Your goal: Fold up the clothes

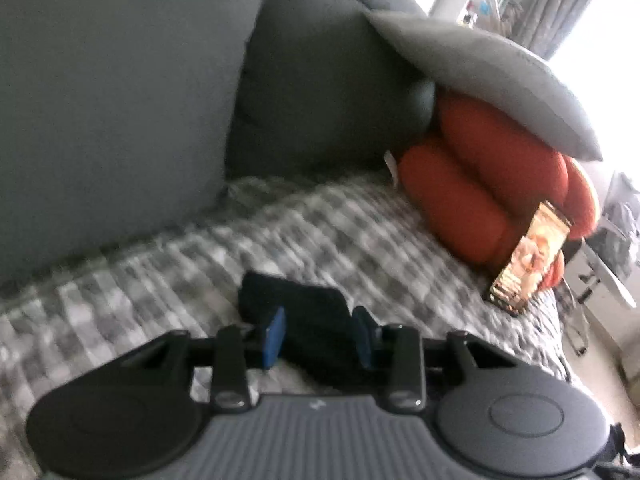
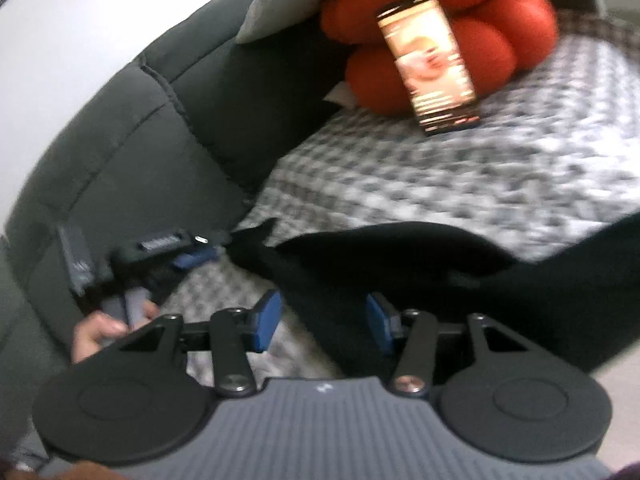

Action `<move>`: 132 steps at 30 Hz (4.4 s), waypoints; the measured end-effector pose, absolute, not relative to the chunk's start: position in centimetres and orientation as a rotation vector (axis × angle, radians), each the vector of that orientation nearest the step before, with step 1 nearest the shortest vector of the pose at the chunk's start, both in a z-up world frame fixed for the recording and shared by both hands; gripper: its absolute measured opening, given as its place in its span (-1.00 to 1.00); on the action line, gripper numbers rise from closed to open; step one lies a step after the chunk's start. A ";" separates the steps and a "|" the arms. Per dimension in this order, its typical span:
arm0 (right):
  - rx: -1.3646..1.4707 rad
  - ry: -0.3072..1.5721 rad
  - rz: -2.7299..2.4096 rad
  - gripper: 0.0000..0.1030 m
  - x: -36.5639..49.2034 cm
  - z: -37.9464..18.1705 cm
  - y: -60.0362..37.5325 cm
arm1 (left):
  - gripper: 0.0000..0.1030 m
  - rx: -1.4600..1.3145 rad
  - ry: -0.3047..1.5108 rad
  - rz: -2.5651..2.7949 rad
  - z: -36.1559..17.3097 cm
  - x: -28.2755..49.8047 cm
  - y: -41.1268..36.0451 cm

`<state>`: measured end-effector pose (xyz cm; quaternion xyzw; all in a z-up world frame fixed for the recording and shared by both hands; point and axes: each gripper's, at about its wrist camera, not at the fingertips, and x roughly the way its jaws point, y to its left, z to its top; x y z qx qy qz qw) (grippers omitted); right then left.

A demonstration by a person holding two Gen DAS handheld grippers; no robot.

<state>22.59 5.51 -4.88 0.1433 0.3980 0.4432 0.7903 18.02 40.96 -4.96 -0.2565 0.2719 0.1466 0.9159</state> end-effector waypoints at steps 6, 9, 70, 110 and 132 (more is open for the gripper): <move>0.179 0.816 0.982 -0.27 22.5 -4.2 11.8 | -0.25 -0.638 0.552 0.130 -6.5 19.0 40.3; 0.076 0.763 0.992 -0.28 21.9 -4.6 14.2 | -0.14 -0.576 0.545 0.129 -6.5 19.7 38.6; 0.047 0.833 1.051 -0.72 21.0 -7.6 14.0 | -0.89 -0.492 0.581 0.509 -5.6 18.4 38.2; -0.088 0.732 1.037 -0.96 20.2 -7.1 14.6 | 0.05 -0.814 0.716 0.435 -5.8 18.3 40.0; -0.193 0.738 1.061 -0.73 19.2 -6.9 14.9 | 0.08 -0.855 0.748 0.524 -5.4 19.2 40.5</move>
